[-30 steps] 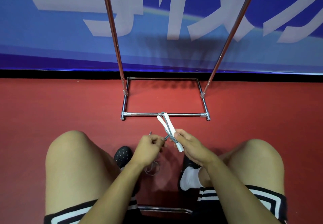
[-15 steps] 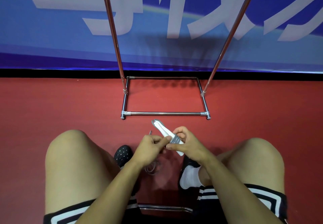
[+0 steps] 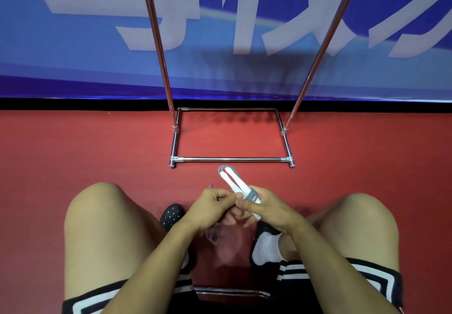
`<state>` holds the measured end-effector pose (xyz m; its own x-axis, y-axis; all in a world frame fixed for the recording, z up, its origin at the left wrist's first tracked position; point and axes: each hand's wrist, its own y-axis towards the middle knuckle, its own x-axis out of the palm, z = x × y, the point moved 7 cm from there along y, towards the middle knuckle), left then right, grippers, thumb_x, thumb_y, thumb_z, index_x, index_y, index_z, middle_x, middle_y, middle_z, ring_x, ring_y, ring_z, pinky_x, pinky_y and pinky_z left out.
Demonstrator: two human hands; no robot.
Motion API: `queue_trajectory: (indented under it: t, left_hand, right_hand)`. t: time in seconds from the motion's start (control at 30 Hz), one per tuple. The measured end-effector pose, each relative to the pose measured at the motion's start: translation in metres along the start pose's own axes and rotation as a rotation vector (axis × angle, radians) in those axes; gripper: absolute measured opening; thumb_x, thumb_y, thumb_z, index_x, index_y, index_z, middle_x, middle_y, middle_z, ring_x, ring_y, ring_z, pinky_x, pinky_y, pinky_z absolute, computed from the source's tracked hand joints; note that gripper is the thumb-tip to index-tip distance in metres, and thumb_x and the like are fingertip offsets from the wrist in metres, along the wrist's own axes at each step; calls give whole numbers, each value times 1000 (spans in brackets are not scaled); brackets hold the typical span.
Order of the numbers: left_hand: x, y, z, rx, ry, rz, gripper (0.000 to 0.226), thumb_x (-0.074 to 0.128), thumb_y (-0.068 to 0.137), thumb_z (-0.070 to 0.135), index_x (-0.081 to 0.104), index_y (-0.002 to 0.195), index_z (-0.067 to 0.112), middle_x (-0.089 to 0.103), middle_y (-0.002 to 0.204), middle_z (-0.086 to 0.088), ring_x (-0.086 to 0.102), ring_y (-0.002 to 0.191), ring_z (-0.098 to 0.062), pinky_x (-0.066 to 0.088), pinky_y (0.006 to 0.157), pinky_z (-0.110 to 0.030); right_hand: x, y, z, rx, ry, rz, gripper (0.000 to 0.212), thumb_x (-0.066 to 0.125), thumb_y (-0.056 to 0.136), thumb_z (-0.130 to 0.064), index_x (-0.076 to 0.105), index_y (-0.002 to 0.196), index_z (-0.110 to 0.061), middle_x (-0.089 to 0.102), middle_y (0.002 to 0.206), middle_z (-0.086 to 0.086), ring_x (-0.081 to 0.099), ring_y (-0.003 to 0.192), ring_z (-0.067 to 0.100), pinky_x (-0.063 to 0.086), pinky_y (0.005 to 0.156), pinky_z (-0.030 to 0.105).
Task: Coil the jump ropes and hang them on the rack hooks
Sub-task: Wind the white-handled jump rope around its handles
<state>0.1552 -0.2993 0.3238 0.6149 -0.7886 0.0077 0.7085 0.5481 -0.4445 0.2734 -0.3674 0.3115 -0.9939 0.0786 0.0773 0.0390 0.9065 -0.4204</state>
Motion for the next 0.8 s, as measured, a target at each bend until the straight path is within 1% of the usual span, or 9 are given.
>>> queue_trajectory:
  t: [0.07,0.17,0.27,0.33,0.4,0.5,0.63,0.7,0.8]
  left_hand:
    - [-5,0,-7,-81,100,10,47,60,99,50,65,86,5,68,71,-15,61,49,-18,49,47,-22]
    - [-6,-2,-21,-236,209,-80,78,36,98,72,68,84,3,65,64,-16,61,49,-24,52,53,-27]
    - [-1,-4,-31,-332,164,-179,86,20,102,70,68,76,2,63,59,-15,58,46,-24,51,51,-27]
    - [1,-1,-33,-301,135,-172,79,23,106,60,68,74,3,58,55,-14,52,44,-22,47,48,-26]
    - [-2,5,-30,-185,126,-100,65,35,108,49,69,71,8,47,50,-7,41,42,-18,38,46,-27]
    - [-14,10,-24,-76,108,68,47,52,105,41,71,70,15,38,51,2,29,44,-14,24,48,-29]
    - [-21,10,-15,43,134,189,29,58,104,26,73,94,4,34,50,12,24,43,-5,21,44,-21]
    - [-21,9,-12,92,177,206,26,57,105,25,75,96,8,30,52,10,23,45,-6,20,45,-23]
    - [-24,9,-13,87,331,242,29,56,104,36,77,95,18,29,46,12,25,43,-7,23,46,-25]
  right_hand:
    - [-2,0,-2,-19,-59,17,27,68,99,-23,62,122,-11,76,94,8,71,74,25,54,58,30]
    - [-12,2,-4,-80,-104,91,27,67,99,-22,62,121,-8,72,82,6,55,55,17,42,51,26]
    - [-23,5,-2,-96,43,151,24,67,99,-15,62,120,-3,57,74,4,42,54,10,36,50,21]
    - [-29,6,-2,-112,128,169,27,67,99,-15,61,120,0,52,76,4,39,55,9,32,51,21]
    - [-33,8,-2,-114,213,184,36,63,100,-28,61,121,2,53,78,7,37,56,11,29,52,24]
    - [-40,9,1,-75,318,224,49,41,108,-43,64,113,0,61,82,14,40,56,16,28,56,29]
    - [-40,9,4,-55,359,268,42,39,110,-34,63,117,-1,66,85,14,45,59,17,35,59,28]
    - [-40,10,5,-52,353,276,38,41,109,-30,63,120,-1,68,85,12,46,61,17,37,59,27]
    - [-38,12,7,-34,327,258,33,45,108,-25,62,125,-2,68,87,9,47,64,15,40,62,26]
